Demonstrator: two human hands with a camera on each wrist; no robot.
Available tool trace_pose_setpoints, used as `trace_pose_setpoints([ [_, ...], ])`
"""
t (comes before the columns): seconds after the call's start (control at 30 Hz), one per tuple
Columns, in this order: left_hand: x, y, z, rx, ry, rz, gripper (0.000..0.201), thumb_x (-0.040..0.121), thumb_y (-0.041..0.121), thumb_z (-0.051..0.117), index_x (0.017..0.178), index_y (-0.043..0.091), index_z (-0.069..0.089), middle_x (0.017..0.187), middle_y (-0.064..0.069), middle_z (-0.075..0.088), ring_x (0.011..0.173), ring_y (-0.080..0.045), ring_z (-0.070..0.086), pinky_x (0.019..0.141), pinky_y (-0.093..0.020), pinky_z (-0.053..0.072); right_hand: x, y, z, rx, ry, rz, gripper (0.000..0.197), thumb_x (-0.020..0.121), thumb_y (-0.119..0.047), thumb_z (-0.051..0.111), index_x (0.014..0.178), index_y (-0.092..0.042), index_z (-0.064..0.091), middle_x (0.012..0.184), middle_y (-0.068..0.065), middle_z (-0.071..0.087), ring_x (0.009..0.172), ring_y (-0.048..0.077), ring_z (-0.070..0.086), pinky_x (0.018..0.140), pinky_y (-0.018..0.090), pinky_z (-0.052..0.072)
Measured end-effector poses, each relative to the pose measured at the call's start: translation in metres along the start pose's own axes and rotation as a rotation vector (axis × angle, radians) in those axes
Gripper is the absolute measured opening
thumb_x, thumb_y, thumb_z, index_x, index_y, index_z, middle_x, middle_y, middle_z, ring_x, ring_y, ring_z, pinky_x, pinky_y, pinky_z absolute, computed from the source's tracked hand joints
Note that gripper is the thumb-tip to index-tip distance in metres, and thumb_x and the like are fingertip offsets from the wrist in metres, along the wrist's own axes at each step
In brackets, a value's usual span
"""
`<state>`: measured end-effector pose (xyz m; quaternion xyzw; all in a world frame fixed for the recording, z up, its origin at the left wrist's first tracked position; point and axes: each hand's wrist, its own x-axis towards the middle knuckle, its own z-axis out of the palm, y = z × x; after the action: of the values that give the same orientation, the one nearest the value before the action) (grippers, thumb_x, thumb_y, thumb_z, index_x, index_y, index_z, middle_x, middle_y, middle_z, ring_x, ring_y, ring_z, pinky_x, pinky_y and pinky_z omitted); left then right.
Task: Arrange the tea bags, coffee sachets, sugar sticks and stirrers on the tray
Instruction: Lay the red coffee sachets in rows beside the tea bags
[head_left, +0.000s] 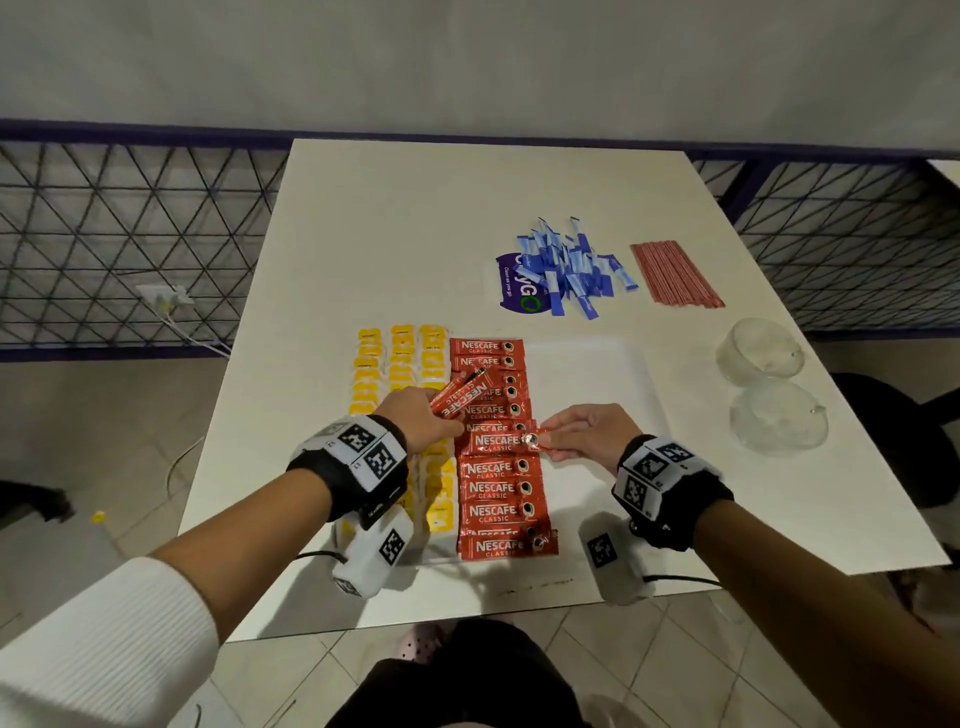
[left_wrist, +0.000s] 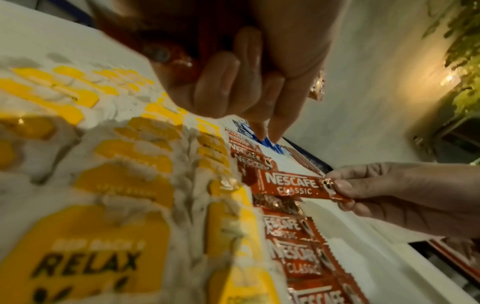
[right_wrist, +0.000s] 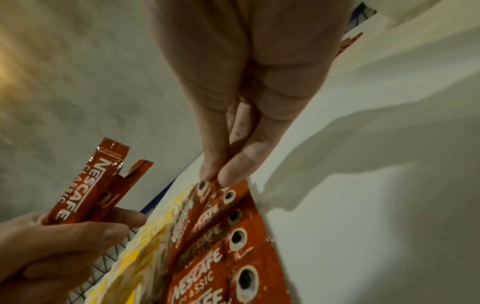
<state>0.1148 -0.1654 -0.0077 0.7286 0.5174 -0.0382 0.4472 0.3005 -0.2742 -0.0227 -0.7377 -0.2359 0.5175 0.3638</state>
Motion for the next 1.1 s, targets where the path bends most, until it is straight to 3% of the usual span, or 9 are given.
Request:
trace_pose_setpoints([
  [0.07,0.003,0.001,0.002,0.080,-0.021,-0.002,0.029,0.087,0.026,0.062,0.112,0.012,0.061,0.094,-0.006,0.064,0.073,-0.013,0.053,0.052,-0.015,0.038,0.005,0.004,0.001,0.014,-0.008,0.019,0.018,0.074,0.000,0.073,0.090,0.000,0.065,0.081,0.012,0.069,0.069,0.016,0.066,0.071,0.021,0.057],
  [0.2,0.009,0.004,0.008,0.189,-0.067,-0.010,0.035,0.085,0.033,0.065,0.114,0.016,0.060,0.108,-0.003,0.066,0.096,-0.019,0.062,0.076,-0.023,0.046,0.012,0.007,0.006,0.022,-0.016,0.033,0.011,0.075,0.000,0.072,0.083,-0.006,0.066,0.078,0.009,0.068,0.069,0.014,0.064,0.073,0.020,0.057],
  [0.3,0.012,0.006,0.012,0.287,-0.101,-0.009,0.048,0.081,0.043,0.067,0.121,0.018,0.056,0.117,-0.002,0.064,0.105,-0.019,0.060,0.084,-0.025,0.045,0.017,0.009,0.008,-0.023,-0.026,0.046,0.012,0.075,-0.002,0.073,0.080,-0.010,0.065,0.077,0.006,0.068,0.066,0.012,0.064,0.079,0.024,0.056],
  [0.47,0.014,0.009,0.015,0.442,-0.129,0.002,0.053,0.085,0.043,0.063,0.129,0.017,0.049,0.124,-0.003,0.059,0.110,-0.021,0.058,0.090,-0.029,0.045,0.023,0.012,0.011,-0.094,-0.018,0.047,0.012,0.076,-0.004,0.073,0.080,-0.012,0.065,0.072,0.004,0.066,0.065,0.013,0.060,0.081,0.028,0.054],
  [0.67,0.017,0.011,0.020,0.507,-0.133,-0.008,0.051,0.086,0.043,0.060,0.129,0.019,0.048,0.124,-0.002,0.059,0.109,-0.020,0.058,0.088,-0.029,0.045,0.026,0.017,0.008,-0.181,-0.012,-0.004,0.014,0.077,-0.011,0.074,0.084,-0.013,0.062,0.069,0.002,0.063,0.066,0.015,0.058,0.085,0.034,0.052],
  [1.1,0.017,0.013,0.020,0.418,-0.115,-0.033,0.053,0.083,0.046,0.063,0.126,0.015,0.053,0.120,-0.004,0.061,0.107,-0.021,0.059,0.089,-0.029,0.047,0.027,0.023,0.004,-0.127,-0.006,-0.021,0.015,0.079,-0.017,0.072,0.083,-0.014,0.058,0.073,0.002,0.065,0.070,0.017,0.062,0.090,0.040,0.053],
])
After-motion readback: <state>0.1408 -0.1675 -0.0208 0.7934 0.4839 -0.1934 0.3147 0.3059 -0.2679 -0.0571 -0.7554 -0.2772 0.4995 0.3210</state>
